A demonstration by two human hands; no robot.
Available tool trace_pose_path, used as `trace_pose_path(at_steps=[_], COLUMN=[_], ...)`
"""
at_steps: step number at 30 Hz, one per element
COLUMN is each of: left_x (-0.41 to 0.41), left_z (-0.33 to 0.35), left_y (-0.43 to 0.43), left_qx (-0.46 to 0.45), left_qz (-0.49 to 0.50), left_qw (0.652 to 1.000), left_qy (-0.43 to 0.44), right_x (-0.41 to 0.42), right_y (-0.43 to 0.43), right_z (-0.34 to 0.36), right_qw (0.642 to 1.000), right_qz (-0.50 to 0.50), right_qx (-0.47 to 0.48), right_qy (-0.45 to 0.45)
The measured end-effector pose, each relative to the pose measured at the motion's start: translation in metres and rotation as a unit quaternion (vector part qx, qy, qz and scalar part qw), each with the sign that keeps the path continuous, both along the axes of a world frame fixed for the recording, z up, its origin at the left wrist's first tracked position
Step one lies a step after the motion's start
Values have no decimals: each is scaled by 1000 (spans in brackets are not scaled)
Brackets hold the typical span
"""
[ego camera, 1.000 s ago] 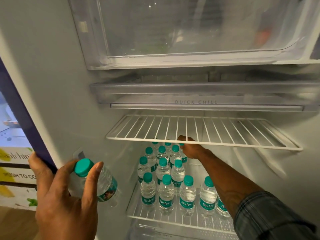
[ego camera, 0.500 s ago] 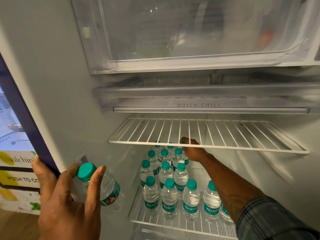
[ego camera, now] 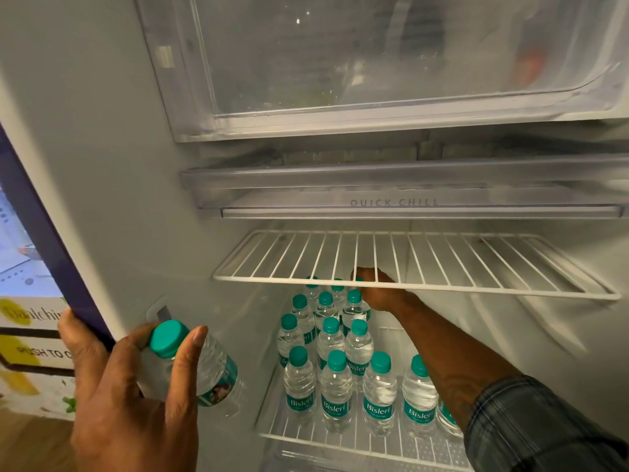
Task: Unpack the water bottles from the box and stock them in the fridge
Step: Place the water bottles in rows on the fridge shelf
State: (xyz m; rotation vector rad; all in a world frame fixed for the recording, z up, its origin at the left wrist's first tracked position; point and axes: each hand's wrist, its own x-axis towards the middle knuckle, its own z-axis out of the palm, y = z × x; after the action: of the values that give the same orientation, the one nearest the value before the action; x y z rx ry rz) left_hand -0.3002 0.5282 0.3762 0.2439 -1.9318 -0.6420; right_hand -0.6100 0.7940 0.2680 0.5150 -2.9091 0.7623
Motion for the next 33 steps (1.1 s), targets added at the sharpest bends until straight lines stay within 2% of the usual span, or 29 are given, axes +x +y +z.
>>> trace_pose_path(at_steps=[3,11,19,33], left_x=[2,-2,-3,0], left_z=[-4,-10,-11,-9], left_y=[0,-7,-6,-4], left_qx=[30,53,44,39], left_qz=[2,-24,-26,-15], left_qw=[999,997,998,998], left_qy=[-39,-40,-36,-36], right_x=[1,-4,-4,5], right_y=[0,1,11,13], right_z=[1,4,-1,0], right_qw=[1000,998,999,998], right_qz=[4,24,-18,-29], right_qx=[23,62,-1,-18], right_qy=[10,6,-34,-61])
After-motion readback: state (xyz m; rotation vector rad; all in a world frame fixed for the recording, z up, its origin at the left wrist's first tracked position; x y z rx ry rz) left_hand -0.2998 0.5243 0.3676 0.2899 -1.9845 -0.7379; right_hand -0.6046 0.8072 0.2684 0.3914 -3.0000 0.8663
